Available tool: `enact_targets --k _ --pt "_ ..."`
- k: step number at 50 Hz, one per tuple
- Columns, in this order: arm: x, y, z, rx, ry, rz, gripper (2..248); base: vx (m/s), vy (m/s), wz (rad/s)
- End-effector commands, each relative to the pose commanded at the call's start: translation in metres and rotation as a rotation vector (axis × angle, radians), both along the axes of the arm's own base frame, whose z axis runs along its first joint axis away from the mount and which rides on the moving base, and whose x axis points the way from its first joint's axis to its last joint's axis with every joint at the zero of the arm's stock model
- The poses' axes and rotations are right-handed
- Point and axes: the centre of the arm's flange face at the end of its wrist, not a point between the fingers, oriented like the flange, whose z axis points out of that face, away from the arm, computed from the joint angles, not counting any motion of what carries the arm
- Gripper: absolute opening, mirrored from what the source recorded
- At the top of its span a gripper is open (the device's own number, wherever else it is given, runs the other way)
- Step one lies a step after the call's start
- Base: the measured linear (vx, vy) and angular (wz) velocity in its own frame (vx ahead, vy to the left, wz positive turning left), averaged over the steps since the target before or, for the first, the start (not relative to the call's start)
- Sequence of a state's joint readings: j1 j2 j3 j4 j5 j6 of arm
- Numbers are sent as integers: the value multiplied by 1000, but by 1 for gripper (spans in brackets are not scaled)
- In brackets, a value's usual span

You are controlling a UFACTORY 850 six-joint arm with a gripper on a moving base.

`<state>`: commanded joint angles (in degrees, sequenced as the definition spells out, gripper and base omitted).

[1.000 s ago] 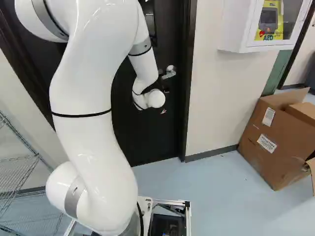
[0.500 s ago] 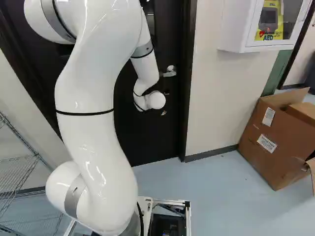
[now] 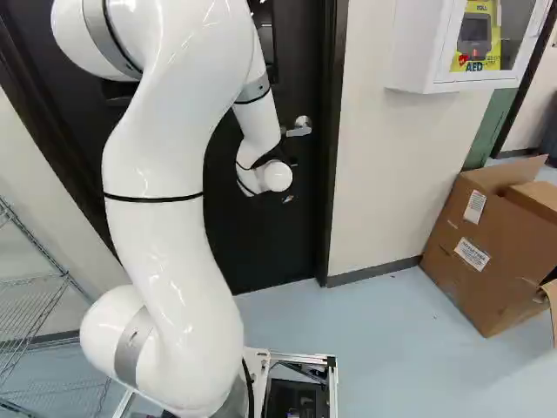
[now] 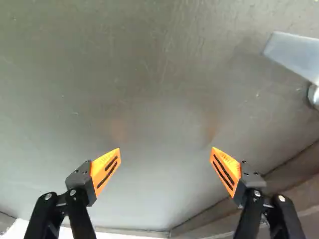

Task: Open the door and move inside

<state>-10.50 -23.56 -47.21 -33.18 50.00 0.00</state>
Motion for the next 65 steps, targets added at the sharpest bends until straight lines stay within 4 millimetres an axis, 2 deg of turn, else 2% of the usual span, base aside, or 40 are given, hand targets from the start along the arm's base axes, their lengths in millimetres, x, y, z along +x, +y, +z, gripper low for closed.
enact_targets --k 22,65 --pt "30 15 -3 -3 -18 37 247 0 0 0" --pt "104 73 -15 -33 -74 187 247 0 0 0"
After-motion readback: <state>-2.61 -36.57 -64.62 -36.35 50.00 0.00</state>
